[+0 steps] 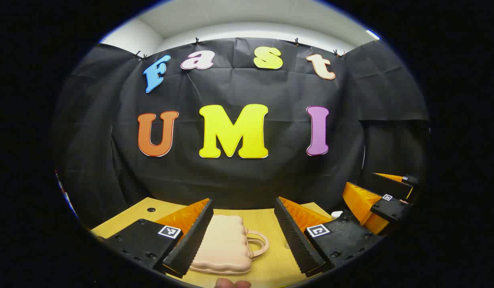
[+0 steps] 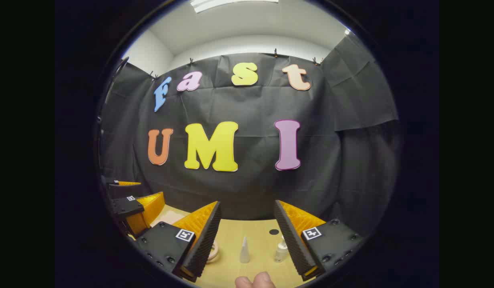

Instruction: First open the suitcase, pack the skin care products into it, and then close the suitcase.

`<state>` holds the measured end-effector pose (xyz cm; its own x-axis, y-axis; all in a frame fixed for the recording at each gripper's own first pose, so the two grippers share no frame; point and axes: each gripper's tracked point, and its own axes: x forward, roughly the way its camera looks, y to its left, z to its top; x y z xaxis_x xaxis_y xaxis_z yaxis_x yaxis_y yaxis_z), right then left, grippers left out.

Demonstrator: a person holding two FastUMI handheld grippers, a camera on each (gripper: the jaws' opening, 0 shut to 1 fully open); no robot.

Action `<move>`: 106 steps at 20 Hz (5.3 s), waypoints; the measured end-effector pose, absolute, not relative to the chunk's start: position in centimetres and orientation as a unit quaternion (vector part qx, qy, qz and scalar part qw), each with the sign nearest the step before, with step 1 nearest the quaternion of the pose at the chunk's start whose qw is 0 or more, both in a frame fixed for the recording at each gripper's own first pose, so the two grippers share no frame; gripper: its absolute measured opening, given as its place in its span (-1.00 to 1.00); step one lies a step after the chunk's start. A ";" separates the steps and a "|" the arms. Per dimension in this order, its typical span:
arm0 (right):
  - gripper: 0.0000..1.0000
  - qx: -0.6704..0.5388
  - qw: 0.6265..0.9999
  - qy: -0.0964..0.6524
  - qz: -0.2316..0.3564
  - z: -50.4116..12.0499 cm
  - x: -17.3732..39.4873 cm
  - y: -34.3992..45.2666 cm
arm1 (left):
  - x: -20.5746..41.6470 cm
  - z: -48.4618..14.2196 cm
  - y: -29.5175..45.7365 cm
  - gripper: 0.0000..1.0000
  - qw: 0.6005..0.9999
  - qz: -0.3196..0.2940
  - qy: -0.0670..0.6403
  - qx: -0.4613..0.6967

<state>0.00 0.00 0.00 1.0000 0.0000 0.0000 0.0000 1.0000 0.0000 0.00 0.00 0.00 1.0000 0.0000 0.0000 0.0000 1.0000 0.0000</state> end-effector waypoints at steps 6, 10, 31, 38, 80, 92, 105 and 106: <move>0.58 0.008 1.000 0.006 -0.004 -0.3 0.8 -0.5 | 0.4 -0.4 -0.2 0.95 1.000 -0.002 0.002 -0.004; 0.58 0.010 1.000 0.010 -0.006 -0.5 1.0 -0.6 | 0.8 -0.6 -0.3 0.96 1.000 -0.002 0.004 -0.001; 0.58 -0.005 0.997 0.058 -0.049 -5.2 1.0 -8.2 | 4.0 -9.4 -4.0 0.97 0.989 -0.054 0.087 0.104; 0.58 -0.015 0.993 0.088 -0.074 -7.3 0.7 -12.3 | 7.3 -18.2 -4.2 0.96 0.949 -0.083 0.183 0.242; 0.55 -0.018 0.998 0.033 -0.050 -2.4 -0.2 -6.4 | 7.7 -6.1 14.8 -0.89 0.985 0.049 0.093 0.137; 0.58 -0.058 0.995 0.057 -0.050 -2.1 0.1 -1.6 | 7.3 -12.6 39.4 -0.89 0.983 0.156 0.067 -0.068; 0.58 -0.086 0.989 0.090 -0.075 -3.3 1.3 1.3 | 11.3 -33.8 47.2 -0.77 0.938 0.191 0.253 -0.139; 0.58 -0.082 0.990 0.091 -0.076 -3.3 1.4 1.4 | 11.5 -33.9 47.4 -0.72 0.937 0.202 0.259 -0.120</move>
<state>1.43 1.39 -3.31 0.9718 -0.1659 -0.1678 0.1360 0.9749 -0.1762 11.53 47.41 -33.91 0.7841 0.3169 -0.5336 -0.4415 0.8891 -0.1208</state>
